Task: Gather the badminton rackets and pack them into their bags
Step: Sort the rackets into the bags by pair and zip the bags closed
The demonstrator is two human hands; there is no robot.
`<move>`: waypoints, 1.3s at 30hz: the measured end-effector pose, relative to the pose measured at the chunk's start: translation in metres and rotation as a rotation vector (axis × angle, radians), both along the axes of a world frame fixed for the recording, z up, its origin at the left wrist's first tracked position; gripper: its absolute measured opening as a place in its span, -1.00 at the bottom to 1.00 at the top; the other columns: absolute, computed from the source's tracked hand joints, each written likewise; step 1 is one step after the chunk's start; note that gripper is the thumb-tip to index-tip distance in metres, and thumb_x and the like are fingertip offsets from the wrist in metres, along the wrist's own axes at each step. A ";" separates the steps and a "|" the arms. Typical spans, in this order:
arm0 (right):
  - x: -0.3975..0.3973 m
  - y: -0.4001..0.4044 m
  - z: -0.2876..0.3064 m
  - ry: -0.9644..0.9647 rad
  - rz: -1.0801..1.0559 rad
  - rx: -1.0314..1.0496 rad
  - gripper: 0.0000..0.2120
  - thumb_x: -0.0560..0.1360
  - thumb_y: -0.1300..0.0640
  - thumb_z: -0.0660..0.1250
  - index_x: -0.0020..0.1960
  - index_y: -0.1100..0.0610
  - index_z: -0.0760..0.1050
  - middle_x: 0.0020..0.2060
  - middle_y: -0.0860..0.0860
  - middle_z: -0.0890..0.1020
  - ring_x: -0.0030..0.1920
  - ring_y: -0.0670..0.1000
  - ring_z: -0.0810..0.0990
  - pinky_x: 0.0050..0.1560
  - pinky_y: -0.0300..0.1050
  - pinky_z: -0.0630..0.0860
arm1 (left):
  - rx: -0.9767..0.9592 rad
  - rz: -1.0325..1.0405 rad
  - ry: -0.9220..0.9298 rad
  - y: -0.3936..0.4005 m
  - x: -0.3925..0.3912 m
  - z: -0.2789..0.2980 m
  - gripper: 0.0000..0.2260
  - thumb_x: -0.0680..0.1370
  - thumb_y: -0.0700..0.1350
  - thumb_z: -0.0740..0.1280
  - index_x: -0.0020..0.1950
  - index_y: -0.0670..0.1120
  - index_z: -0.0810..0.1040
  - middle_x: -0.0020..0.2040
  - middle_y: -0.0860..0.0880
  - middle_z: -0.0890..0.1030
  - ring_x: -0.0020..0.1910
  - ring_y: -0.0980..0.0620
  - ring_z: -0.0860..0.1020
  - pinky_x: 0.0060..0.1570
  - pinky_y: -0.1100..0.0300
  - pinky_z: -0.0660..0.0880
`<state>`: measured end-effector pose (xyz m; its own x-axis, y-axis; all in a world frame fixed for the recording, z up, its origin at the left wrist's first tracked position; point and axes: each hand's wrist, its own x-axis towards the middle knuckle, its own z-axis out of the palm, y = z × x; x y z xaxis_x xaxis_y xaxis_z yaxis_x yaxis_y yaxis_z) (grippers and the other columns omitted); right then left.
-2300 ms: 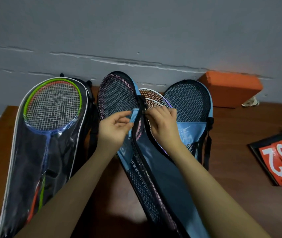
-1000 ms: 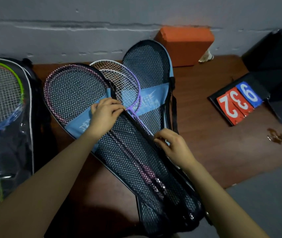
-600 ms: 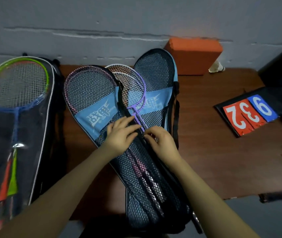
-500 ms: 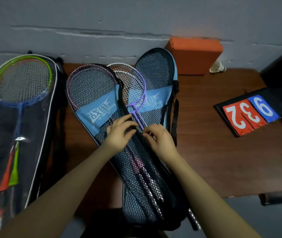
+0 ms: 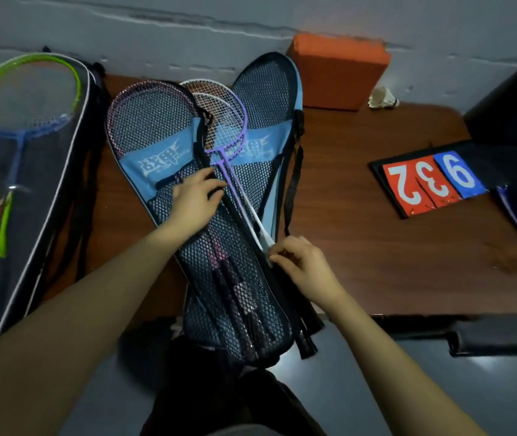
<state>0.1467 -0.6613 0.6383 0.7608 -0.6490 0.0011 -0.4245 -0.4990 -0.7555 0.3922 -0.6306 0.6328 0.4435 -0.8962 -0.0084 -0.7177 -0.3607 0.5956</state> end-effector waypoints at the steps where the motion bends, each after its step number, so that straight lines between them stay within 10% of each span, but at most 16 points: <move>1: -0.003 0.001 -0.002 -0.006 -0.010 0.001 -0.92 0.52 0.20 0.31 -0.14 0.09 0.54 -0.22 -0.11 0.55 -0.11 -0.05 0.46 -0.10 -0.13 0.42 | -0.002 -0.063 -0.020 0.006 -0.009 0.003 -0.75 0.57 -0.04 0.23 0.24 0.05 0.51 0.45 -0.02 0.28 0.44 -0.08 0.18 0.38 -0.12 0.02; 6: -0.003 0.013 -0.008 -0.083 -0.047 0.015 -0.95 0.50 0.22 0.33 -0.10 0.12 0.55 -0.20 -0.10 0.55 -0.12 -0.06 0.53 -0.13 -0.08 0.48 | 0.041 -0.314 -0.073 0.050 -0.076 0.000 -0.76 0.59 -0.01 0.19 0.23 0.13 0.51 0.49 0.10 0.17 0.49 0.01 -0.01 0.34 0.08 -0.14; 23: -0.060 0.005 -0.002 -0.012 -0.088 -0.109 -0.94 0.49 0.16 0.33 -0.12 0.10 0.57 -0.23 -0.06 0.58 -0.15 -0.01 0.49 -0.17 0.02 0.47 | -0.057 -0.046 -0.297 0.008 -0.082 0.009 -0.82 0.56 -0.06 0.27 -0.01 -0.04 0.67 0.18 0.02 0.53 0.36 -0.09 0.25 0.21 0.05 -0.03; 30: -0.056 0.016 -0.008 -0.016 -0.123 -0.200 -0.74 0.50 -0.01 0.16 -0.11 0.12 0.55 -0.22 -0.02 0.57 -0.18 0.02 0.49 -0.20 0.04 0.44 | 0.072 -0.540 -0.208 0.035 -0.110 0.008 -0.80 0.58 0.03 0.20 0.13 0.12 0.56 0.33 0.17 0.41 0.47 0.00 0.07 0.31 0.01 -0.13; 39: -0.049 0.012 0.016 -0.155 -0.149 -0.234 -0.81 0.51 0.07 0.21 -0.10 0.14 0.55 -0.22 -0.05 0.56 -0.16 -0.04 0.47 -0.17 0.01 0.45 | -0.247 -0.202 -0.230 0.038 -0.113 0.027 -0.86 0.52 -0.03 0.30 -0.09 0.02 0.66 -0.01 0.08 0.55 0.26 -0.03 0.35 0.12 0.13 0.00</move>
